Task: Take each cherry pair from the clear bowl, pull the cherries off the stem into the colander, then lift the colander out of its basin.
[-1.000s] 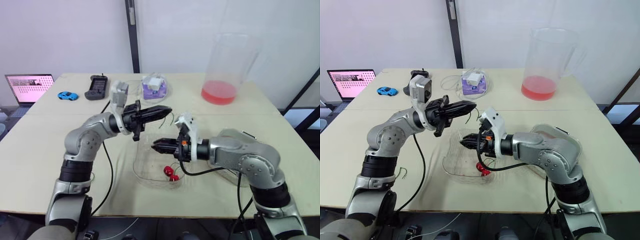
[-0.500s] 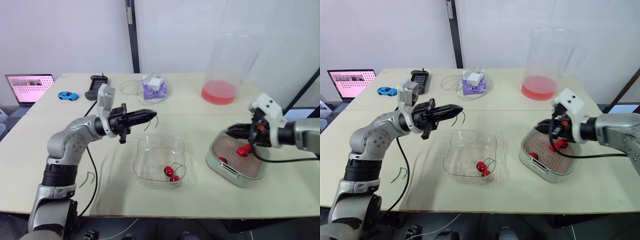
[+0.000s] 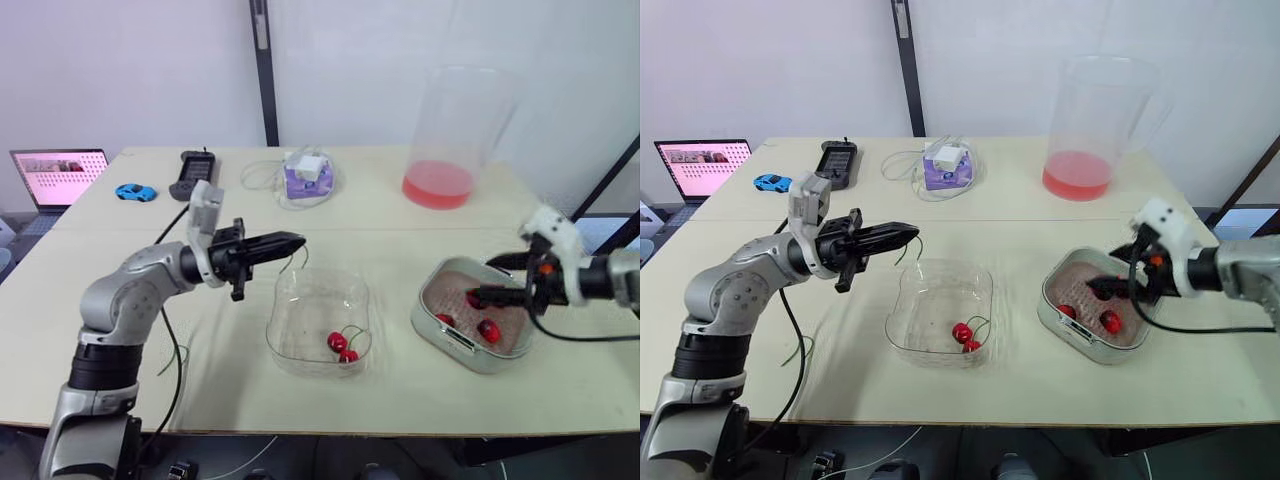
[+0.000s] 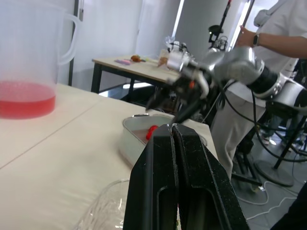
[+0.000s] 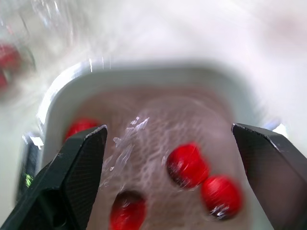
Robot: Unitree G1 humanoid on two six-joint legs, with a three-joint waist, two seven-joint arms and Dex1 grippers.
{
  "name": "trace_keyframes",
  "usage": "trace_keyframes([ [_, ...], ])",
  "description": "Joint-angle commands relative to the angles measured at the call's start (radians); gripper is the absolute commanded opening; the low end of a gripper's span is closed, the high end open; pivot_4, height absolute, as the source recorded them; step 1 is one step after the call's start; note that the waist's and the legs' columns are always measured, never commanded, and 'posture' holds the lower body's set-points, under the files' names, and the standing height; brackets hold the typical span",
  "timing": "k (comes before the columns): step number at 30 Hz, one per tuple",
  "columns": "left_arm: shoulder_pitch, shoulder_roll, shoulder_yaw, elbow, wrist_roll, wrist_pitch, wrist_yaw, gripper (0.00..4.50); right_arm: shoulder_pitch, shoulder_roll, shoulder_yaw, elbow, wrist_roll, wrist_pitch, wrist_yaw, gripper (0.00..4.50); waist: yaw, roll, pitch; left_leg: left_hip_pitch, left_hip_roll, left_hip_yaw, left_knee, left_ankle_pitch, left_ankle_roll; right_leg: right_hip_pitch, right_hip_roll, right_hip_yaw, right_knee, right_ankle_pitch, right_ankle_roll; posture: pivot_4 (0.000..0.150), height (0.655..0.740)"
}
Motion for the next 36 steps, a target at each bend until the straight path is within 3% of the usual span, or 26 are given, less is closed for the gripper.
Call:
trace_keyframes([
  [1, 0.003, 0.037, 0.046, -0.041, -0.028, 0.013, 0.004, 0.0, -0.118, -0.006, -0.075, -0.042, 0.128, 0.085, 0.055, 4.43, -0.001, 0.0, 0.0, 0.0, 0.0, 0.0, 0.0, 0.0, 0.0, 0.0, 0.0, 0.0, 0.0, 0.0, 0.0, 0.15, 0.7332],
  [6, 0.034, 0.167, 0.076, -0.1, -0.038, 0.079, -0.006, 0.0, -0.36, 0.083, -0.092, -0.077, 0.406, 0.287, 0.071, 4.43, -0.006, 0.001, 0.0, 0.0, 0.0, 0.0, 0.0, 0.0, 0.0, 0.0, 0.0, 0.0, 0.0, 0.0, 0.0, 0.15, 0.7332],
  [9, 0.054, 0.248, 0.106, -0.119, -0.068, 0.132, -0.013, 0.0, -0.445, 0.13, -0.075, -0.078, 0.476, 0.339, 0.064, 4.43, -0.001, 0.001, 0.001, 0.0, 0.001, 0.0, -0.001, 0.0, 0.0, 0.0, 0.0, 0.0, 0.0, 0.0, 0.0, 0.15, 0.7332],
  [13, 0.228, 0.43, 0.172, -0.145, -0.061, 0.229, -0.043, 0.0, -0.489, 0.179, 0.029, -0.113, 0.43, 0.296, 0.099, 4.43, -0.003, 0.001, 0.001, 0.0, 0.0, 0.001, -0.001, 0.0, 0.0, 0.0, -0.001, 0.0, -0.002, 0.0, 0.0, 0.15, 0.7332],
  [16, 0.503, 0.5, 0.284, -0.217, -0.055, 0.286, -0.041, 0.0, -0.501, 0.192, 0.124, -0.113, 0.371, 0.245, 0.185, 4.43, -0.009, 0.003, 0.002, 0.0, 0.001, 0.001, -0.003, 0.0, 0.001, -0.002, 0.0, 0.001, -0.002, 0.0, 0.0, 0.15, 0.7332],
  [19, 0.584, 0.456, 0.343, -0.226, -0.091, 0.313, 0.03, 0.0, -0.508, 0.2, 0.175, -0.106, 0.32, 0.21, 0.225, 4.43, 0.006, 0.003, 0.004, 0.0, 0.001, 0.001, -0.003, -0.001, 0.001, -0.003, 0.0, 0.0, 0.0, 0.0, 0.0, 0.15, 0.7332],
  [25, 0.649, 0.337, 0.339, -0.166, -0.007, 0.262, 0.183, 0.0, -0.517, 0.217, 0.217, -0.097, 0.257, 0.176, 0.251, 4.43, 0.02, 0.003, 0.004, 0.0, 0.001, 0.001, 0.0, -0.001, 0.001, -0.001, -0.001, -0.001, -0.001, 0.0, 0.0, 0.15, 0.7332],
  [30, 0.677, 0.28, 0.331, -0.094, 0.049, 0.208, 0.225, 0.0, -0.521, 0.215, 0.197, -0.105, 0.253, 0.19, 0.242, 4.43, 0.021, 0.003, 0.004, -0.001, 0.001, 0.001, -0.001, -0.001, 0.001, -0.002, -0.001, -0.001, -0.001, 0.0, 0.0, 0.15, 0.7332],
  [33, 0.672, 0.277, 0.333, -0.035, 0.068, 0.186, 0.228, 0.96, -0.523, 0.21, 0.188, -0.111, 0.257, 0.201, 0.237, 4.5, 0.021, 0.003, 0.004, -0.001, 0.001, 0.001, -0.001, -0.001, 0.001, -0.002, -0.001, -0.001, -0.001, 0.0, -0.001, 0.15, 0.7332],
  [36, 0.665, 0.279, 0.341, -0.013, 0.074, 0.165, 0.227, 2.48, -0.518, 0.203, 0.173, -0.123, 0.268, 0.22, 0.233, 4.5, 0.022, 0.003, 0.004, -0.001, 0.001, 0.001, -0.001, -0.001, 0.001, -0.002, -0.001, -0.001, -0.001, 0.0, -0.001, 0.15, 0.7332],
])
